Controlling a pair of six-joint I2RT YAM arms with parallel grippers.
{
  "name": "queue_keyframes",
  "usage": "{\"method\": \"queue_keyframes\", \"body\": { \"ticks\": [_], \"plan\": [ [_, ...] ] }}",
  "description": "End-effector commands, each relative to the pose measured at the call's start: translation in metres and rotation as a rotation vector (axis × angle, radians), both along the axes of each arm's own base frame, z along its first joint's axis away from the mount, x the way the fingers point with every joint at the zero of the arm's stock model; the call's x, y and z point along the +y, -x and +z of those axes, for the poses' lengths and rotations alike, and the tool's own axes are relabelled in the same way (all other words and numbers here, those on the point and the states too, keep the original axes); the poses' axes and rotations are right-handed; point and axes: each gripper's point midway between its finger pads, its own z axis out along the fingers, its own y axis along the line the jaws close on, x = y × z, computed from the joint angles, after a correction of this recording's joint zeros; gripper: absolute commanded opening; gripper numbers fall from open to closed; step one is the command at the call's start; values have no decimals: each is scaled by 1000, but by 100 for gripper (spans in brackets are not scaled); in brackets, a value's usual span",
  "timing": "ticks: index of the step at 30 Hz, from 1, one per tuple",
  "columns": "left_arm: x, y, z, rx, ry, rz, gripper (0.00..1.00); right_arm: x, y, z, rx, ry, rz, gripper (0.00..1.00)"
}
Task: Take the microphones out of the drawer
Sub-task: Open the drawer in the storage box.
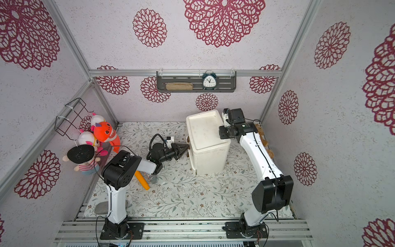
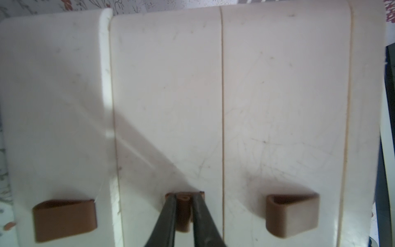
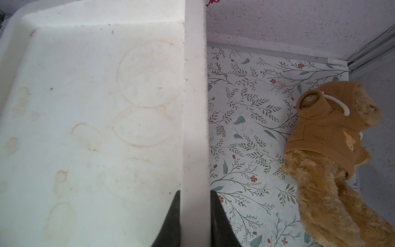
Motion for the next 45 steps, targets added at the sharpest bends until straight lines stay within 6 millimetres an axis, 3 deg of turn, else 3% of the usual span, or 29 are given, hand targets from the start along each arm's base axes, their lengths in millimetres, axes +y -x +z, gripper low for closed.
{"method": "queue_keyframes", "body": {
  "ticks": [1,3,10,26,27,45],
  "plan": [
    [-31,30,5,-14,15,-126,9,32,-6,39,-88,-174,53,0],
    [-31,30,5,-16,14,-125,0,32,-6,39,-90,-174,52,0],
    [-25,30,4,-15,-7,-107,0,29,-7,40,-97,-164,41,0],
    [25,21,-10,8,-108,24,0,19,-10,45,-118,-139,21,0],
    [28,21,4,-21,-100,33,0,19,-10,44,-117,-134,23,0],
    [88,28,28,-46,-383,157,0,13,-12,43,-130,-126,19,0]
  ]
}}
